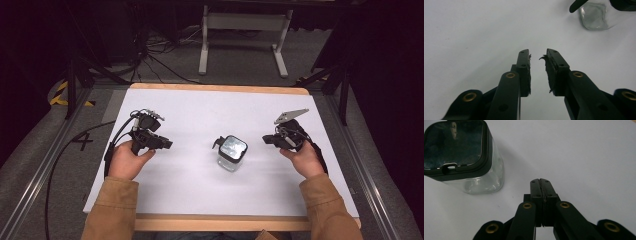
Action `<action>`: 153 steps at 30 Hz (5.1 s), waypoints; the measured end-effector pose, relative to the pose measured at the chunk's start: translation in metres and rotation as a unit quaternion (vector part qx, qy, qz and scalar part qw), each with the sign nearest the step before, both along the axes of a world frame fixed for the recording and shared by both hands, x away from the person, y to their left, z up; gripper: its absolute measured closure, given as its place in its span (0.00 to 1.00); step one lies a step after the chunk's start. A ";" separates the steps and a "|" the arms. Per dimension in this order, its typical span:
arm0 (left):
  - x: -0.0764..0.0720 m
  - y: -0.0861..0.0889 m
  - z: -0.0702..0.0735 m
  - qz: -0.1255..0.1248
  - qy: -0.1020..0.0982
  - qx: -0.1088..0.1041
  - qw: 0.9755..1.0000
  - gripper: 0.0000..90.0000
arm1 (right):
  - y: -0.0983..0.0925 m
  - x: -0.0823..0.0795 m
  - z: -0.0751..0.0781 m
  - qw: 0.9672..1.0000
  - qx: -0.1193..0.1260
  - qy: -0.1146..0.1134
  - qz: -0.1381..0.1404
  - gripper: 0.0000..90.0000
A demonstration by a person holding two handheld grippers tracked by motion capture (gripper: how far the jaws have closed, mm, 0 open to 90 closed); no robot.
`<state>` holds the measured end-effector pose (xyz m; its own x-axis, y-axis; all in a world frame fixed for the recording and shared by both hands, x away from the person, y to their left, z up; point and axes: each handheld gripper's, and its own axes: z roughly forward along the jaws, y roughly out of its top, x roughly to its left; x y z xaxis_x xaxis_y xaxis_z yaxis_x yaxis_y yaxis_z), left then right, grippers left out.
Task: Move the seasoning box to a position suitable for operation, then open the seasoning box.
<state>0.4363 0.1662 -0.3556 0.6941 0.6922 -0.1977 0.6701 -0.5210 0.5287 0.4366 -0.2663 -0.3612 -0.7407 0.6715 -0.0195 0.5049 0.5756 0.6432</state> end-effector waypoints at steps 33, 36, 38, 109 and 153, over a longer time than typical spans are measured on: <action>-0.030 0.011 0.011 0.010 -0.009 -0.002 1.000 0.62 | 0.041 0.021 -0.036 0.993 0.044 0.034 0.103 1.00; -0.030 0.010 0.010 0.009 -0.009 0.001 1.000 0.62 | 0.042 0.020 -0.037 0.993 0.041 0.042 0.101 1.00; -0.029 0.009 0.010 0.009 -0.010 -0.001 1.000 0.62 | 0.041 0.021 -0.038 0.993 0.042 0.044 0.102 1.00; 0.009 -0.098 0.046 -0.146 -0.082 -0.081 0.982 0.99 | -0.026 -0.047 -0.008 0.997 0.070 0.020 0.033 1.00; 0.040 -0.150 0.004 -0.171 -0.020 -0.076 0.982 0.98 | -0.041 -0.056 -0.021 0.996 0.088 0.024 0.014 1.00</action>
<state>0.4762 0.0163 -0.3519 0.8902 0.3819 -0.2484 0.4466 -0.6241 0.6412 0.3807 -0.3069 -0.3820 -0.7559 0.6411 0.1326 0.5236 0.4704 0.7104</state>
